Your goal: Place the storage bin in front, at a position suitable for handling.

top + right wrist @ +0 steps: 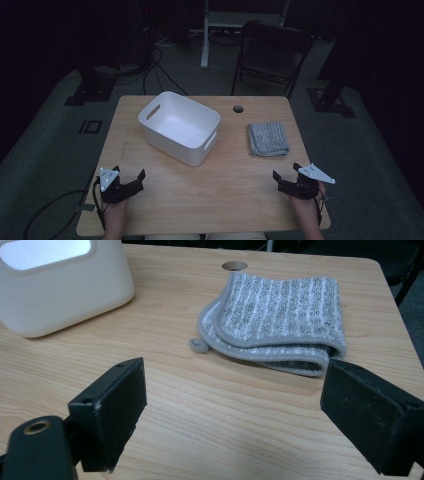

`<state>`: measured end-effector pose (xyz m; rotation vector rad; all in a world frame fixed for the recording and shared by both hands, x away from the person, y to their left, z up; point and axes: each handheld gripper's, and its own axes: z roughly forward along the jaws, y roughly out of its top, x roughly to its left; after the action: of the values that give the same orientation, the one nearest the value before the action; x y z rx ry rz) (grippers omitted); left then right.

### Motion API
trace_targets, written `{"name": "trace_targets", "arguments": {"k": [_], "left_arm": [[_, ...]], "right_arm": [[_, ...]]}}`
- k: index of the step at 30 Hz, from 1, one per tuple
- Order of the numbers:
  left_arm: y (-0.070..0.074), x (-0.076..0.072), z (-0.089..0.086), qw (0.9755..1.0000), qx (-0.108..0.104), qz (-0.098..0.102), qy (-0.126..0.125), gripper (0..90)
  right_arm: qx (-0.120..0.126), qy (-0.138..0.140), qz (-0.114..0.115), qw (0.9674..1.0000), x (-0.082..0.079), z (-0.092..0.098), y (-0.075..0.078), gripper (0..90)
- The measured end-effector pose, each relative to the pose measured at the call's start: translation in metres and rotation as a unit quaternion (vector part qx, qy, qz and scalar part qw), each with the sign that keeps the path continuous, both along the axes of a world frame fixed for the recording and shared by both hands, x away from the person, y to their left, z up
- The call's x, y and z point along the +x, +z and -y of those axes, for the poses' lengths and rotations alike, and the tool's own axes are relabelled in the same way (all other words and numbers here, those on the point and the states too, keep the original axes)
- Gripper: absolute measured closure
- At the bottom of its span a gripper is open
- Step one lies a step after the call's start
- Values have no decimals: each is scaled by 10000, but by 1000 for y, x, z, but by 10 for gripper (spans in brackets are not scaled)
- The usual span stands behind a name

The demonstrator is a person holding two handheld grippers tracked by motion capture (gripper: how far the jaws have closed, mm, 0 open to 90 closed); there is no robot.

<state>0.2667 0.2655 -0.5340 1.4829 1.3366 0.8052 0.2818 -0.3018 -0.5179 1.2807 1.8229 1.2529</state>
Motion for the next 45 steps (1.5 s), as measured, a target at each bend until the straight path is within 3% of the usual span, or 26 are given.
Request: {"name": "trace_targets", "arguments": {"k": [11, 17, 23, 27, 29, 37, 45], "left_arm": [[-2, 3, 6, 10000, 28, -85, -9, 15], [-3, 0, 6, 9997, 72, -129, -190, 15], [-1, -5, 5, 9998, 14, -48, -175, 15], [-3, -3, 8, 9997, -10, -130, -213, 15], [-3, -3, 9, 9997, -27, -105, -221, 15], [-4, -4, 4, 9998, -106, -138, -117, 15], [-3, -5, 5, 9999, -49, -100, -61, 15]], "right_arm": [[21, 60, -196, 9998, 4, 4, -7, 110], [-42, 46, -262, 9996, 8, -2, -7, 110], [44, 284, -202, 9994, 11, -16, -2, 111], [7, 427, -139, 9990, 14, -27, 5, 110], [150, 472, -117, 9987, 19, -29, 9, 110], [149, 568, -147, 9982, 40, -39, 13, 118], [203, 600, -144, 9979, 47, -46, 21, 118]]}}
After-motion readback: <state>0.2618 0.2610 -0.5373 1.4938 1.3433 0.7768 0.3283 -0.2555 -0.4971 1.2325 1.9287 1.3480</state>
